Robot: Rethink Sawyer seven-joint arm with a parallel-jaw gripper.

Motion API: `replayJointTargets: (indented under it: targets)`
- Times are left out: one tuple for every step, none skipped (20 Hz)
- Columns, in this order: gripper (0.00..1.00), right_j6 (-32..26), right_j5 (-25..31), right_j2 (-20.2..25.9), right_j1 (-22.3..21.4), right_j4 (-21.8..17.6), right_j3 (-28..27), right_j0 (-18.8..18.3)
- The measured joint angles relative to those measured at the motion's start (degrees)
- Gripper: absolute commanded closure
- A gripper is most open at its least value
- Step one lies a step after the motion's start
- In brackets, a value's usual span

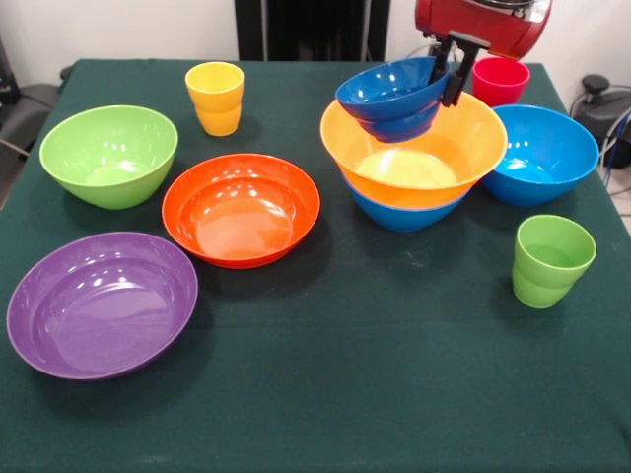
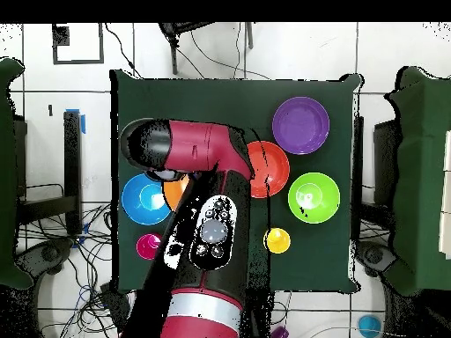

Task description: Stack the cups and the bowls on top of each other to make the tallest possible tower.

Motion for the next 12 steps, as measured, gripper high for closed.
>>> replayJointTargets:
  targets:
    - [1.00,0.00,0.00,0.00,0.01,0.00,0.07,0.01]
    - [1.00,0.00,-0.01,0.00,0.02,0.00,0.17,0.01]
    - [1.00,0.00,-0.15,0.00,0.04,0.00,0.30,0.03]
    - [1.00,0.00,-0.29,0.00,0.06,0.00,0.42,0.05]
    - [1.00,0.00,-0.50,0.00,0.09,0.00,0.57,0.08]
    - [1.00,0.00,-0.81,0.00,0.14,0.00,0.72,0.12]
    - [1.00,0.00,-1.03,0.00,0.16,0.00,0.79,0.15]
    - [1.00,0.01,-1.52,0.00,0.24,0.00,0.89,0.24]
    - [1.00,0.01,-1.82,-0.01,0.31,0.00,0.95,0.32]
    - [1.00,0.01,-2.07,-0.02,0.38,0.01,0.99,0.40]
    - [1.00,0.01,-2.47,-0.02,0.53,0.01,1.02,0.54]
    - [1.00,0.01,-2.92,-0.02,0.72,0.00,1.05,0.71]
